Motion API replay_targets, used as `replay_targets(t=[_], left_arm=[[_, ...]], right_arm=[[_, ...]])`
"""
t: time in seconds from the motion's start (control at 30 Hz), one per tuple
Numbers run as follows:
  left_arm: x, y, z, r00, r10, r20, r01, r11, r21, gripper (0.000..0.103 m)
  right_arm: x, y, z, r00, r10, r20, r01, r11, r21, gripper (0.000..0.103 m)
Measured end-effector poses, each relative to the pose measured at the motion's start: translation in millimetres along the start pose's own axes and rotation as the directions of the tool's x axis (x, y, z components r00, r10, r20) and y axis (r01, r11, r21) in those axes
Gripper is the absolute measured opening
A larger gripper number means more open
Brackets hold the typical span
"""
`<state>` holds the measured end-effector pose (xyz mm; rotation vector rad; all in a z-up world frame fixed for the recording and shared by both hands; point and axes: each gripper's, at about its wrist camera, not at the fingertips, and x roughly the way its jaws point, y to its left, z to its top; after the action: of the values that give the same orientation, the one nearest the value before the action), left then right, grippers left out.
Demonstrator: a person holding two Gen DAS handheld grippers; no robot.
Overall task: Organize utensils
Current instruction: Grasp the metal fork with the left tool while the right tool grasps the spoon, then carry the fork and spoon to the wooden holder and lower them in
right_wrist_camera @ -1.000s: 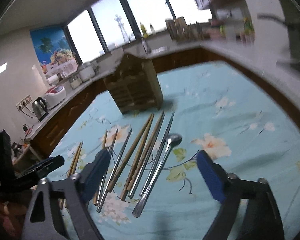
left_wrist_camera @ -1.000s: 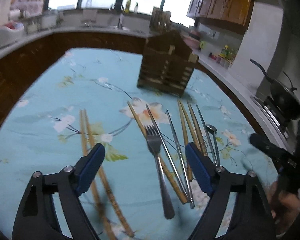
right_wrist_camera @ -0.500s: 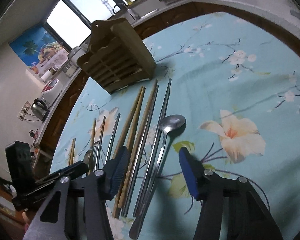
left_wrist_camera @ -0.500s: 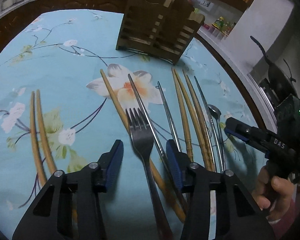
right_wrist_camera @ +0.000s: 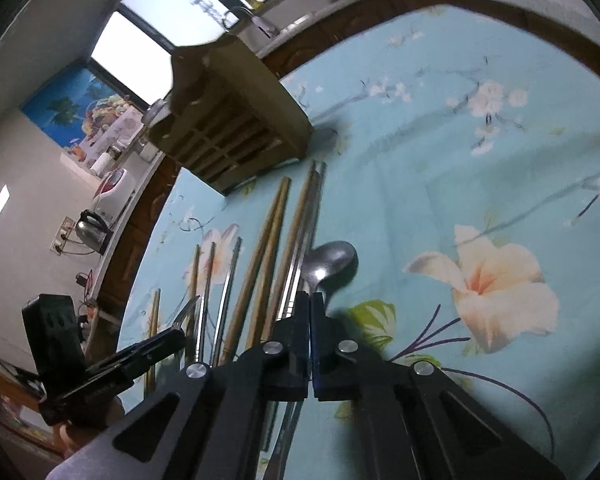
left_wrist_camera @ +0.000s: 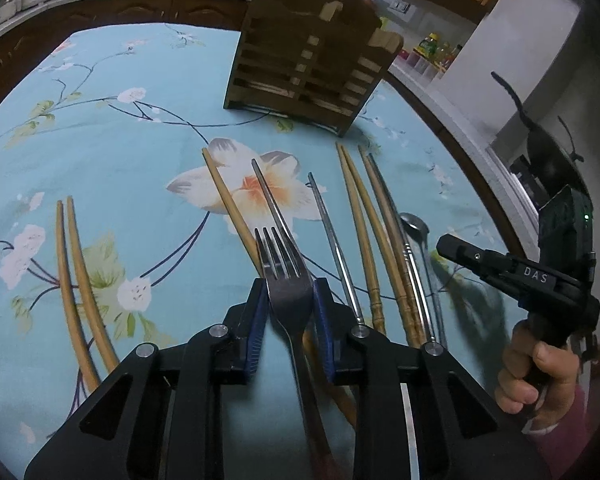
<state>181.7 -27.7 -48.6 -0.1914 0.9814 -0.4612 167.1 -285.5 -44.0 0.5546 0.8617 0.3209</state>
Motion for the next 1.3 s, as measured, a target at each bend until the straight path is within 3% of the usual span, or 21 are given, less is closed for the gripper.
replay_targets(t=[0.17,0.23,0.27,0.3,0.53,0.57,0.6,0.63,0.97,1.3], left_arm=[[-10.5,0.8,-2.6,1.000,-0.001,0.017,0.001,1.000,0.001,0.021],[-14.4,2.8,-3.0,1.000,-0.009,0.026,0.010,1.000,-0.013,0.021],[-17.8,5.4,-3.5,0.999,-0.015,0.035,0.016,1.000,-0.024,0.021],[-19.0,6.0,-3.8,0.999,-0.016,0.040,0.017,0.999,-0.029,0.021],[-24.2,6.9,-5.1,0.998,-0.010,0.058,0.013,0.999,-0.051,0.021],[-25.5,6.1,-5.0,0.998,-0.011,0.063,0.014,0.999,-0.049,0.021],[-27.2,5.9,-4.8,0.998,-0.011,0.069,0.015,0.999,-0.049,0.021],[-28.7,5.9,-4.2,0.997,-0.010,0.073,0.014,0.999,-0.050,0.021],[-74.0,1.2,7.5,0.983,-0.027,0.181,0.036,0.998,-0.048,0.021],[-109.7,-3.9,23.6,0.959,-0.026,0.284,0.037,0.999,-0.034,0.019]], right_arm=[[-0.2,7.6,4.5,1.000,-0.030,0.010,0.030,0.999,-0.034,0.001],[3.4,1.9,6.7,0.999,-0.033,-0.001,0.033,0.999,0.000,0.012],[6.4,-2.6,6.4,0.999,-0.036,-0.017,0.036,0.999,0.024,0.028],[9.7,-8.2,5.9,0.999,-0.033,-0.040,0.035,0.998,0.051,0.037],[23.8,-17.1,17.1,0.995,0.090,-0.043,-0.085,0.992,0.098,0.035],[26.9,-17.2,18.8,0.994,0.097,-0.048,-0.091,0.991,0.100,0.030],[30.3,-17.5,20.9,0.993,0.098,-0.059,-0.092,0.991,0.098,0.010],[32.3,-17.6,19.2,0.993,0.095,-0.070,-0.088,0.991,0.098,0.004],[-10.4,7.2,13.2,0.990,0.140,0.036,-0.141,0.990,0.028,0.002],[-73.5,57.2,36.7,0.966,0.172,0.194,-0.153,0.982,-0.108,0.002]])
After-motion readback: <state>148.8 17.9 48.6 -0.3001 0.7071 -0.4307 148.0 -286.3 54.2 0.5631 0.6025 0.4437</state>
